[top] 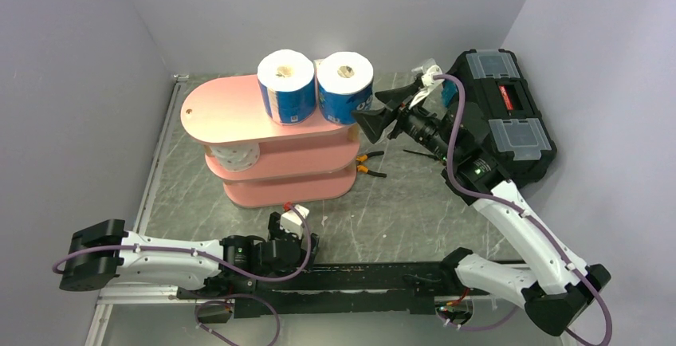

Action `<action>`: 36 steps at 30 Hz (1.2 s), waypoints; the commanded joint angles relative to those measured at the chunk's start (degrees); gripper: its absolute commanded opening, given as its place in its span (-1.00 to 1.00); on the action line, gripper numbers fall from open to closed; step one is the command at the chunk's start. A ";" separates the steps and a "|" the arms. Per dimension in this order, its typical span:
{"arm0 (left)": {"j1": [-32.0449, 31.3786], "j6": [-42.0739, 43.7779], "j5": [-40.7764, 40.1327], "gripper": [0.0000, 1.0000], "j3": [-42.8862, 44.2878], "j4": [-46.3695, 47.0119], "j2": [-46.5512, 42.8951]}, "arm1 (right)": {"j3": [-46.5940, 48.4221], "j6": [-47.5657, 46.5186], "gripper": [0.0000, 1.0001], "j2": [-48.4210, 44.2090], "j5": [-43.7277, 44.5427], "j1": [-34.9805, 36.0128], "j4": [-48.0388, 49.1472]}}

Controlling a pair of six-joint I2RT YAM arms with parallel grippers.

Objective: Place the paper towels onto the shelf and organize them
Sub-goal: Place the paper towel on the shelf.

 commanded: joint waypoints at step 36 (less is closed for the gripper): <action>-0.33 -0.63 -3.03 0.98 1.50 -1.40 -0.20 | 7.28 -1.69 0.71 6.95 -6.72 -0.17 7.57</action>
